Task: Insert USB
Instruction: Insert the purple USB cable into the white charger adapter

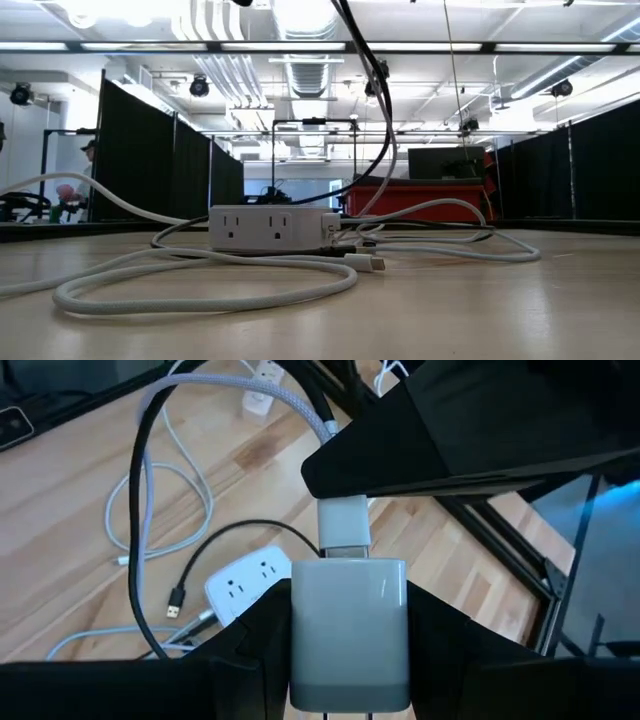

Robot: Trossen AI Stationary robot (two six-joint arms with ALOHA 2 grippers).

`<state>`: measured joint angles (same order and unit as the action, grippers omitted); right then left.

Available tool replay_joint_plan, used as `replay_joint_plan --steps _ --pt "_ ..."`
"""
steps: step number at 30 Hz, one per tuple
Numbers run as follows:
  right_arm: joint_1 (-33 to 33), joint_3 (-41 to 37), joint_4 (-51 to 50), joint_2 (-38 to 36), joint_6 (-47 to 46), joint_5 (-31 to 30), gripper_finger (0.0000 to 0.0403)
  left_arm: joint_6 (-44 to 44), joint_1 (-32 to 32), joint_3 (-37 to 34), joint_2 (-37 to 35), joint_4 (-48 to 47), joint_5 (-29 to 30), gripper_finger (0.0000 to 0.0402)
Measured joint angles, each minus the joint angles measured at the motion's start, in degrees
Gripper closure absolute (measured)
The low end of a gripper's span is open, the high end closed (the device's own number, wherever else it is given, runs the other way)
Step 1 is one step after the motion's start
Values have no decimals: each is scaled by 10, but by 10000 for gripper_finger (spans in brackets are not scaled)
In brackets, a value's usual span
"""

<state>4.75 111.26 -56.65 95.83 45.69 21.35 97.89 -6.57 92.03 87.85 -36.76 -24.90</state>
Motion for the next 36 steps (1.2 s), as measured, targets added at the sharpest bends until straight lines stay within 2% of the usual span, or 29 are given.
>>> replay_joint_plan --steps 9,19,27,36 --pt "0 0 13 0 16 27 279 54 0 0 0 6 -7 401" --pt "-4 0 22 2 8 33 279 52 -5 -6 -1 13 -41 402" --pt "-5 1 18 1 4 7 279 57 0 -6 -9 4 -20 402" --pt "-13 1 28 2 5 21 279 72 1 -7 -9 6 -27 401"
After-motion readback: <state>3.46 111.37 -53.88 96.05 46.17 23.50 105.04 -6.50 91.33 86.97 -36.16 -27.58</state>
